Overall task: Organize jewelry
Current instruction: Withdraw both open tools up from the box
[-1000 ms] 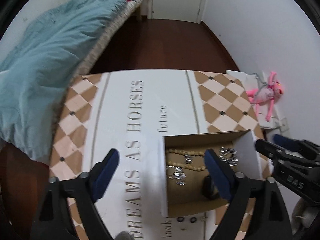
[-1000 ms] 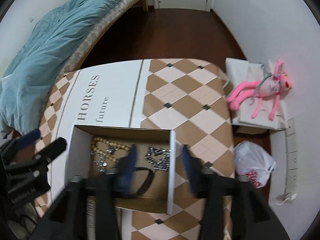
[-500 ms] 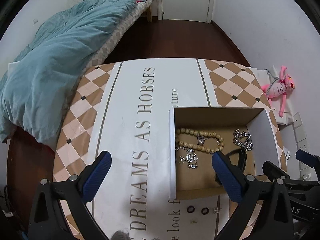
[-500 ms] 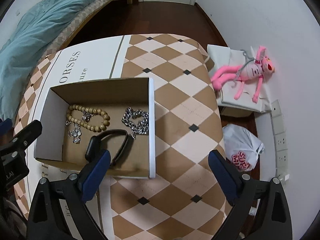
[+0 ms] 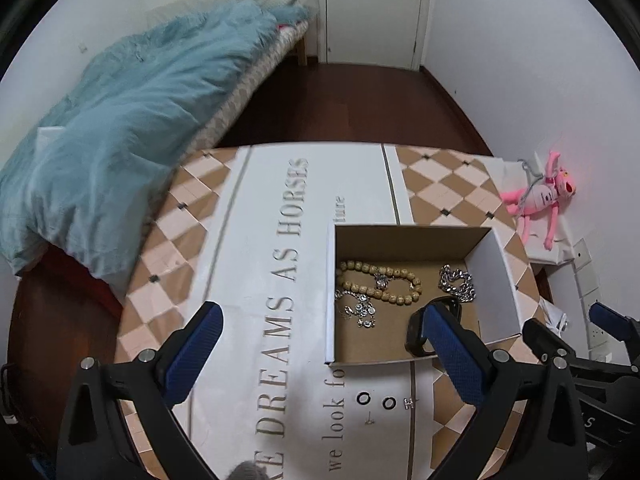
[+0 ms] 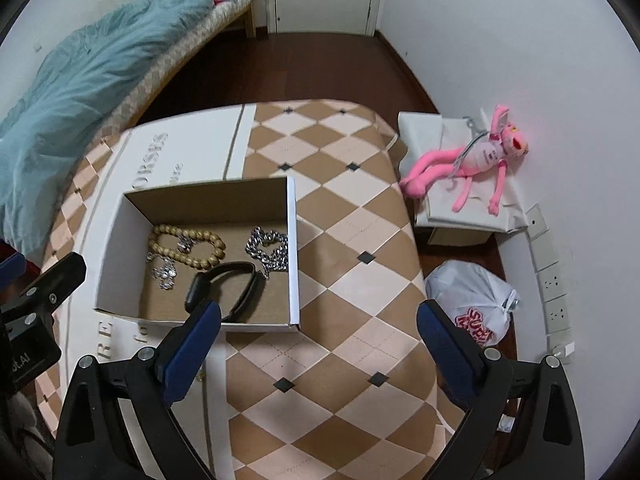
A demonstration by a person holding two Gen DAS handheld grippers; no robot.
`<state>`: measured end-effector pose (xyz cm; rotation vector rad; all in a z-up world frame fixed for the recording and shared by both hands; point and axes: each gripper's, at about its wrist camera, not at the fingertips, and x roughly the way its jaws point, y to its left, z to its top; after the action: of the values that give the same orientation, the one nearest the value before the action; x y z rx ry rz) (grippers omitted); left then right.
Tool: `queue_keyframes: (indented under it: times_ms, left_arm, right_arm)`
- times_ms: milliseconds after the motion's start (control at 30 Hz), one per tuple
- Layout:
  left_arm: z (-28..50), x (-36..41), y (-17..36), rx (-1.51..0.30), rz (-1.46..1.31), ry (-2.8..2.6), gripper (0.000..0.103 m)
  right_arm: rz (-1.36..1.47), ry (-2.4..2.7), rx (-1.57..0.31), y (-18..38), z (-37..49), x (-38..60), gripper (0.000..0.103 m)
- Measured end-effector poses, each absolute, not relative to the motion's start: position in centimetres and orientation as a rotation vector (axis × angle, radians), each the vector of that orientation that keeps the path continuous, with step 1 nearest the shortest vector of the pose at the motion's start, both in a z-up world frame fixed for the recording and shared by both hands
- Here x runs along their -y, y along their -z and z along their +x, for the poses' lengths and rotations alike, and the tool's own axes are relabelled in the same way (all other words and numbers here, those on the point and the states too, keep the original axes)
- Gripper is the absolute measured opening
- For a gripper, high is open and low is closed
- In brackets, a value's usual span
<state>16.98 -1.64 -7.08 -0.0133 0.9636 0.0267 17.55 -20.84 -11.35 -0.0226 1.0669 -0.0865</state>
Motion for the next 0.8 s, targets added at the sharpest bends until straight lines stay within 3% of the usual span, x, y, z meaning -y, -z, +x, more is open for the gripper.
queue_keyframes:
  times_ms: [533, 800]
  left_arm:
    - [10.7, 1.5, 0.5, -0.826, -0.012, -0.012, 0.103]
    - [9.8, 1.3, -0.2, -0.808, -0.017, -0.04, 0.103]
  right_arm:
    - [-0.019, 0.115, -0.851, 2.8, 10.4, 20.7, 0.1]
    - [0.002, 0.104, -0.83, 1.8, 9.0, 20.8, 0.1]
